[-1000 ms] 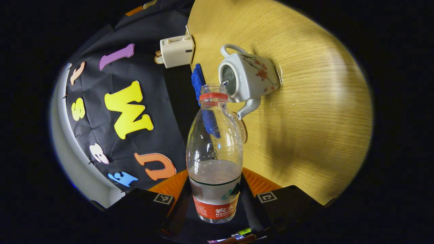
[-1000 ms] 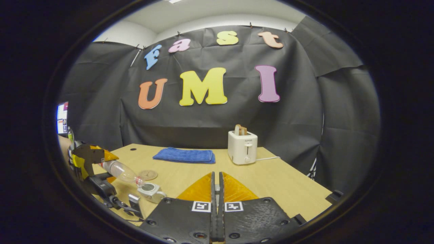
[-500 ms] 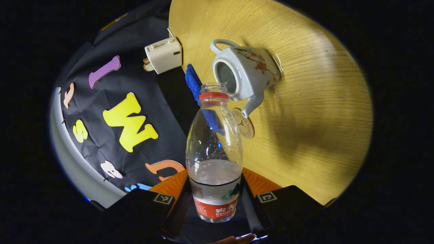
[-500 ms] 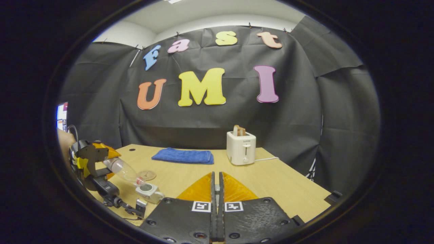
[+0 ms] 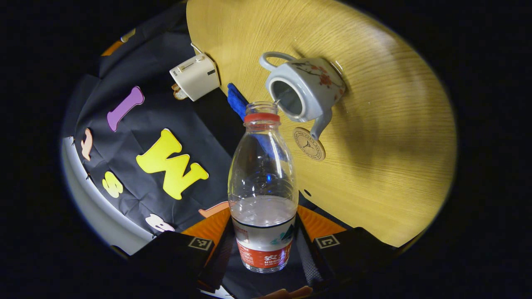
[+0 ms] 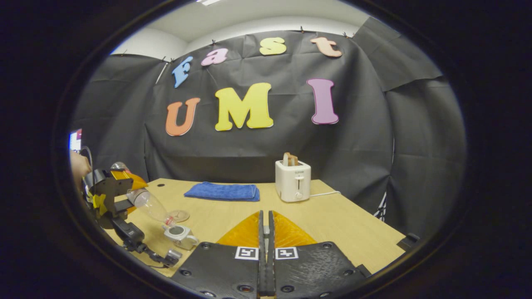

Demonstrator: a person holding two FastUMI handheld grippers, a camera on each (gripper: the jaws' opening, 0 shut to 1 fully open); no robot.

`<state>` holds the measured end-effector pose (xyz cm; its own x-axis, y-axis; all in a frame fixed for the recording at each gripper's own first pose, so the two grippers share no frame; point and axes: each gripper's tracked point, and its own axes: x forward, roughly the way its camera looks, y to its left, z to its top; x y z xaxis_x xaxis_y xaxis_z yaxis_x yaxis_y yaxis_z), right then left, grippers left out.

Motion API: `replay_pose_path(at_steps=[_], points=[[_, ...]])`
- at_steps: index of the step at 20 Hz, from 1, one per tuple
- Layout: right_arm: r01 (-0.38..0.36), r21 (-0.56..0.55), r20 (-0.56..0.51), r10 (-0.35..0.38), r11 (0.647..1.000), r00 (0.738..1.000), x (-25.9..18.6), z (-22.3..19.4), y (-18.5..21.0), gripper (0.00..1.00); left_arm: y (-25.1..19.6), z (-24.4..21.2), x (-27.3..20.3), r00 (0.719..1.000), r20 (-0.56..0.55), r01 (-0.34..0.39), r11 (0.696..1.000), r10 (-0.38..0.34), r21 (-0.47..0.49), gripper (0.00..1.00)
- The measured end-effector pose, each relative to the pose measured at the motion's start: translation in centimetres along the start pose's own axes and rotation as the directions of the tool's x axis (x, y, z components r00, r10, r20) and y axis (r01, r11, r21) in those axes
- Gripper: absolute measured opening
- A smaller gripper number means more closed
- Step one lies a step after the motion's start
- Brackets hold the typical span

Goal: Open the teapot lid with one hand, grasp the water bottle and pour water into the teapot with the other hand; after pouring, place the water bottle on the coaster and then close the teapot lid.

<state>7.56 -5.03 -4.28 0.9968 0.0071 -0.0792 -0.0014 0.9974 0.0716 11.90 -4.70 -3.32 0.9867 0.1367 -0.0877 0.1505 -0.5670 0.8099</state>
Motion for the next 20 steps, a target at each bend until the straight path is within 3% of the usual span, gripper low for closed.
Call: replay_pose_path(at_steps=[8, 13, 16, 17, 20], points=[[0.005, -0.004, 0.003, -0.005, 1.000, 1.000, -0.1, 0.1, -0.2, 0.00, 1.6, 0.0, -0.6, 0.999, -0.022, -0.023, 0.993, 0.025, 0.113, 0.75], [0.007, -0.010, -0.006, -0.007, 1.000, 1.000, 0.3, -0.2, -0.3, 0.00, 1.5, 0.1, -0.6, 0.999, -0.020, -0.031, 0.992, 0.034, 0.121, 0.78], [0.011, -0.023, -0.011, -0.011, 1.000, 1.000, 0.4, -0.4, -0.3, 0.00, 1.4, 0.1, -0.5, 0.999, -0.021, -0.031, 0.992, 0.034, 0.121, 0.75], [0.012, -0.022, -0.012, -0.012, 1.000, 1.000, 0.4, -0.5, -0.3, 0.00, 1.4, 0.1, -0.3, 0.999, -0.023, -0.033, 0.993, 0.036, 0.117, 0.79], [0.010, -0.026, -0.012, -0.010, 1.000, 1.000, 0.4, -0.6, -0.1, 0.00, 1.2, 0.1, -0.3, 0.999, -0.018, -0.037, 0.995, 0.039, 0.097, 0.75]])
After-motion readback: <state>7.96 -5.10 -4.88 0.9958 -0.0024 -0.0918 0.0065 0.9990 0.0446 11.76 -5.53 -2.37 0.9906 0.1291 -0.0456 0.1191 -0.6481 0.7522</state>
